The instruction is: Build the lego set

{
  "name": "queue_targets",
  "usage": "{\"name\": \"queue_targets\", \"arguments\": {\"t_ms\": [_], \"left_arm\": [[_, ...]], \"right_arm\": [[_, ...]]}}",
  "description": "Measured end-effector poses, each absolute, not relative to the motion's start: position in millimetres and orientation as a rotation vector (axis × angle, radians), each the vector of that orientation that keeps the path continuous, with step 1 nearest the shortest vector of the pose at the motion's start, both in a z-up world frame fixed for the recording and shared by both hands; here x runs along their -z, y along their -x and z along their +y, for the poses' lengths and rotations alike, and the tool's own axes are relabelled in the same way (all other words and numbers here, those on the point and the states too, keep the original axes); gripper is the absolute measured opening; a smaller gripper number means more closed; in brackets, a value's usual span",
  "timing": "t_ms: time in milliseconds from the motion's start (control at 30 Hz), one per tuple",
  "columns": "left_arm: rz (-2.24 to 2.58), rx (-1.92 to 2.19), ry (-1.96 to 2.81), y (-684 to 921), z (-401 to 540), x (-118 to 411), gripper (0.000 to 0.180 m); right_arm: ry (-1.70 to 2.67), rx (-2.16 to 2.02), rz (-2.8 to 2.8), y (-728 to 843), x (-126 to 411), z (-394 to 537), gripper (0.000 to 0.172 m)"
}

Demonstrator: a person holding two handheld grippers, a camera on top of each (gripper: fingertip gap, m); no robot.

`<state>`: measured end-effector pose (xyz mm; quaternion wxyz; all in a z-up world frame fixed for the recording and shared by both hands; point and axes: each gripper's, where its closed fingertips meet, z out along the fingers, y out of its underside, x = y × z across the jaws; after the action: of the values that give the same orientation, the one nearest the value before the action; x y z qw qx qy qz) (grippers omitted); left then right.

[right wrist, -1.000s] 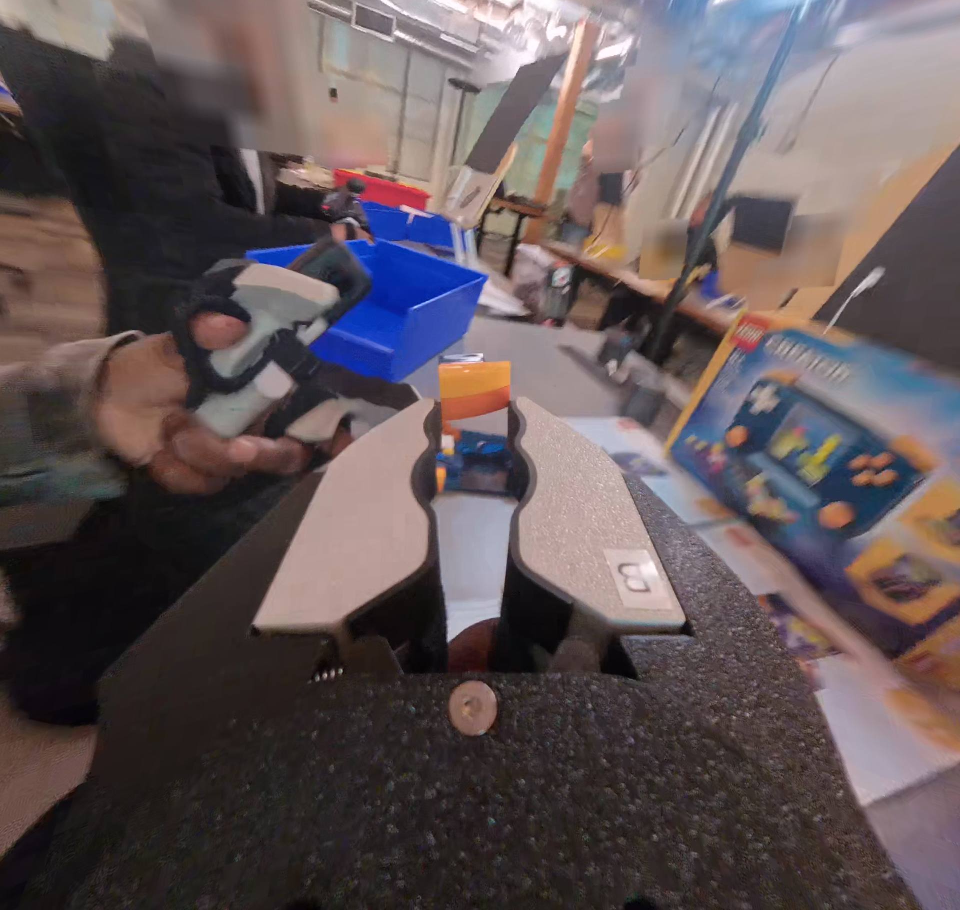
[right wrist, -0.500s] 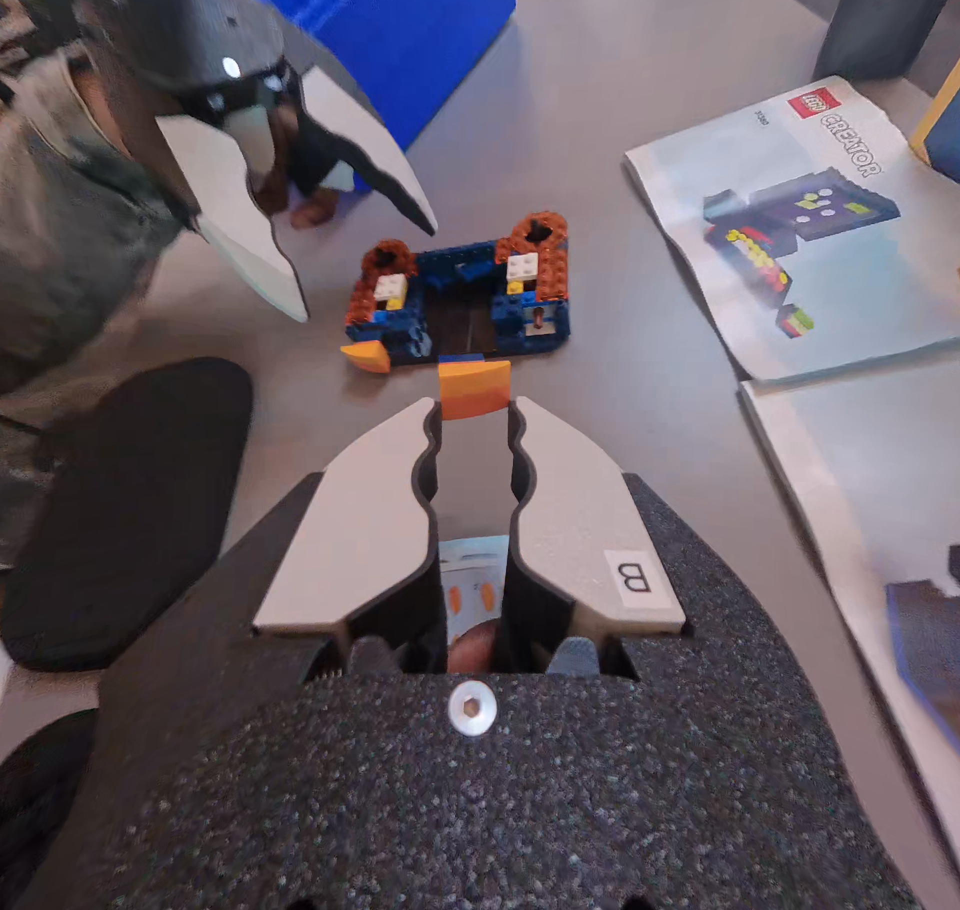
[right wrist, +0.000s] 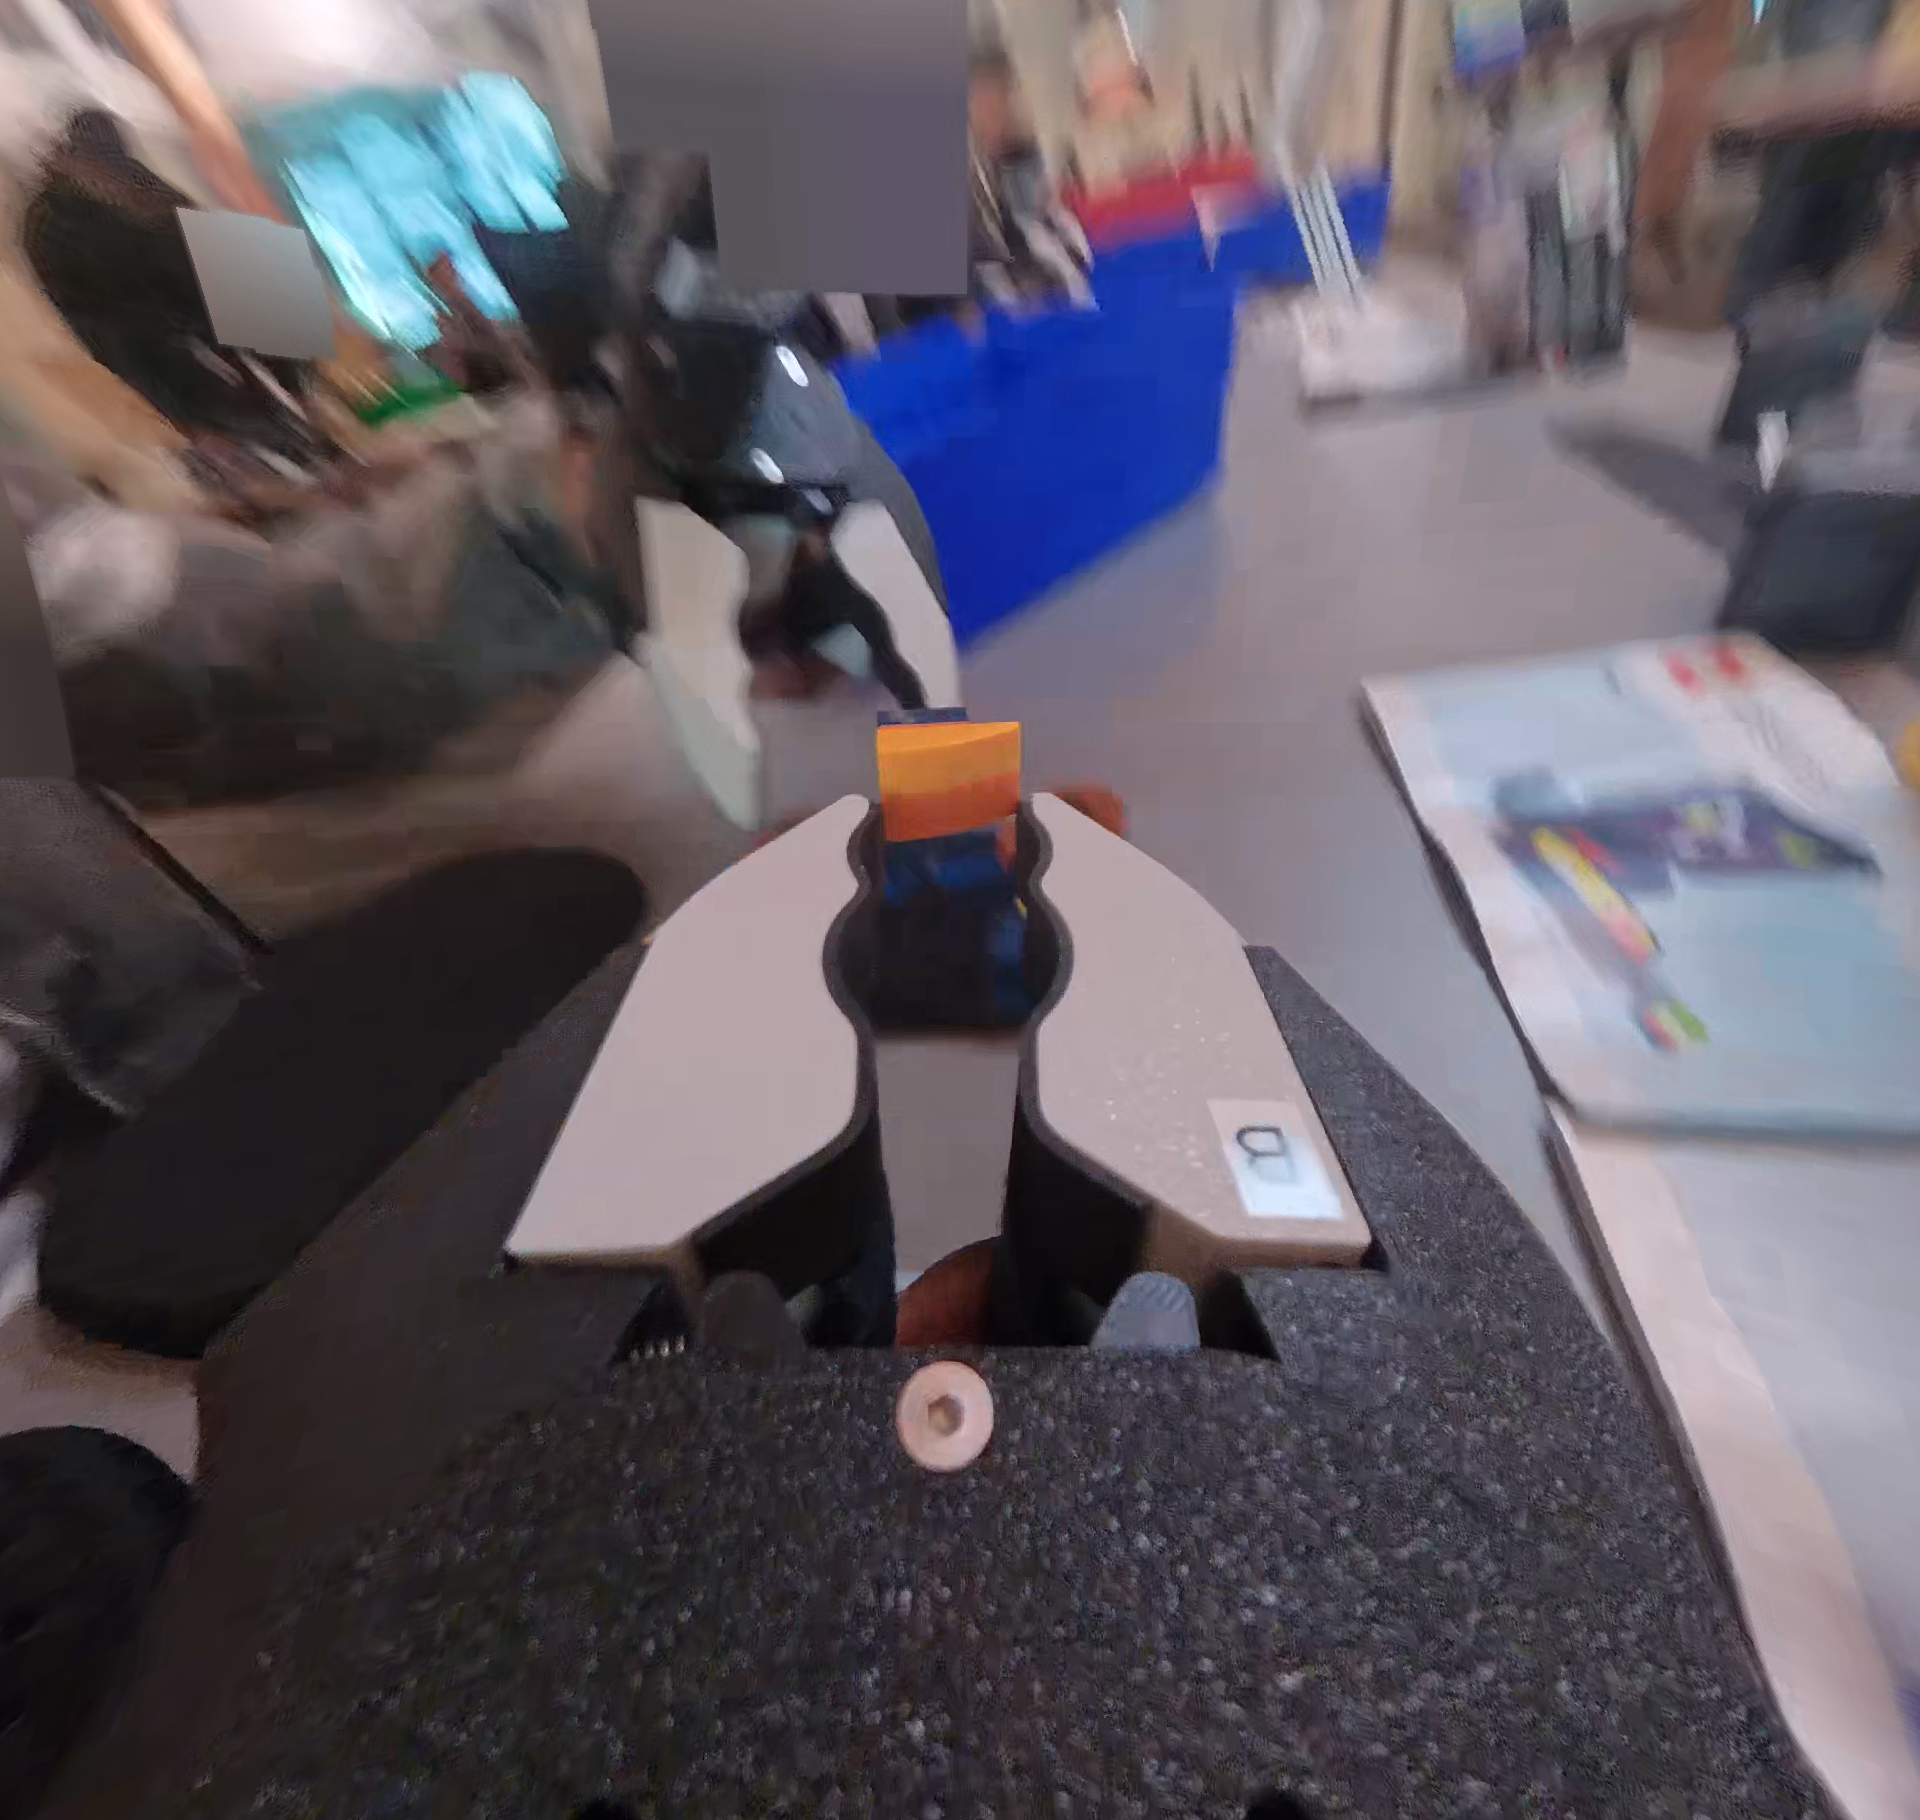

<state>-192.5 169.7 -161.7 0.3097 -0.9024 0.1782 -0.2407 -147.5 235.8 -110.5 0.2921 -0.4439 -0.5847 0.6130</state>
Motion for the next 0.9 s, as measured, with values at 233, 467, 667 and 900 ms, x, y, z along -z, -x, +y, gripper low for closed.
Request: {"name": "queue_targets", "arguments": {"t_ms": [233, 467, 667, 900], "left_arm": [[0.336, 0.957, 1.676, 128, 187, 47, 0.031], [0.098, 1.489, 1.570, 103, 191, 33, 0.028], [0.080, 1.520, 1.543, 106, 193, 32, 0.031], [0.108, 1.396, 1.567, 110, 197, 39, 0.016]], "right_arm": [[0.626, -1.629, -1.312, 115, 35, 210, 0.023], [0.413, -1.056, -1.415, 113, 27, 196, 0.024], [0.446, -0.975, -1.467, 116, 34, 202, 0.024], [0.470, -0.889, -1.523, 122, 44, 202, 0.024]]}}
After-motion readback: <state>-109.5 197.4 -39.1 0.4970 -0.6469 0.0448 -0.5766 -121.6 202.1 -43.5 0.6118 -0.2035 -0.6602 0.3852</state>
